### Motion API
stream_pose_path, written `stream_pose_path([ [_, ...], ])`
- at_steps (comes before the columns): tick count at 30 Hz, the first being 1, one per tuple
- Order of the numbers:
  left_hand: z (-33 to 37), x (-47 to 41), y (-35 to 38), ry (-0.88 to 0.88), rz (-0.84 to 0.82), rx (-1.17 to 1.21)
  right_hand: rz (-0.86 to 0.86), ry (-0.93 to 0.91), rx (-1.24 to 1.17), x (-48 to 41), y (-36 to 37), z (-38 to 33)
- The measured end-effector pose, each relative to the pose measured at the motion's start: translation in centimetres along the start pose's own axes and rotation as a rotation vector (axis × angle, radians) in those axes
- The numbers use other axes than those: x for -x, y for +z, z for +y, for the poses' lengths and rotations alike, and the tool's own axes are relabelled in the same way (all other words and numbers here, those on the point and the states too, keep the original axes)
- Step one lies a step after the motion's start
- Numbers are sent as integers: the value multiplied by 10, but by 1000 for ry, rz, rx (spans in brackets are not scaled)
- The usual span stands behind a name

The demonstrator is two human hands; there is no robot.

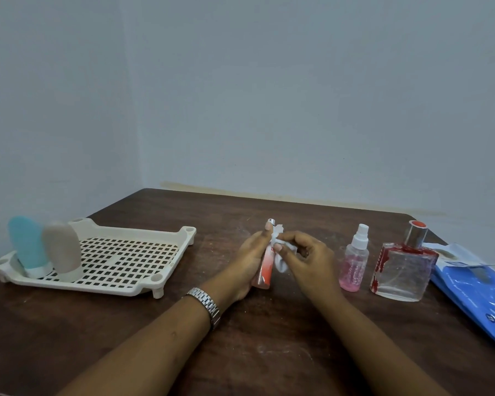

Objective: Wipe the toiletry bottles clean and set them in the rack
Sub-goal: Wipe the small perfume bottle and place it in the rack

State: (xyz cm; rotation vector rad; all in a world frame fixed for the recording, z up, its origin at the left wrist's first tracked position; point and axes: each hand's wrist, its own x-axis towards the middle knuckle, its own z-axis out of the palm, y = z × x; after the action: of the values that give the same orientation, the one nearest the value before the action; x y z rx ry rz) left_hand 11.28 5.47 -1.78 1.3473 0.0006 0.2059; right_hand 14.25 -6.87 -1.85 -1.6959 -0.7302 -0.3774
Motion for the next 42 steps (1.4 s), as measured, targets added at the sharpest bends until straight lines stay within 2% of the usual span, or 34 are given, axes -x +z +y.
stream_pose_path([
  [2, -1, -2, -1, 19, 89, 5, -68, -9, 36, 2, 0, -1],
  [6, 2, -9, -8, 73, 375, -22, -301, -26, 123, 8, 7, -6],
  [8, 5, -10, -12, 108, 431, -5, -337, -46, 122, 9, 9, -8],
  [12, 4, -9, -12, 138, 390, 23, -302, -92, 156, 7, 7, -8],
  [20, -3, -4, -3, 94, 144, -20, -1, -150, 197, -2, -2, -2],
  [23, -6, -2, 1, 96, 113, -90, 68, -135, 217, -5, -5, -2],
  [34, -8, -2, 1, 94, 47, -152, 67, -97, 321, -6, -5, -3],
  [42, -10, -5, 0, 75, -48, -153, 96, 145, 223, -11, -11, 10],
])
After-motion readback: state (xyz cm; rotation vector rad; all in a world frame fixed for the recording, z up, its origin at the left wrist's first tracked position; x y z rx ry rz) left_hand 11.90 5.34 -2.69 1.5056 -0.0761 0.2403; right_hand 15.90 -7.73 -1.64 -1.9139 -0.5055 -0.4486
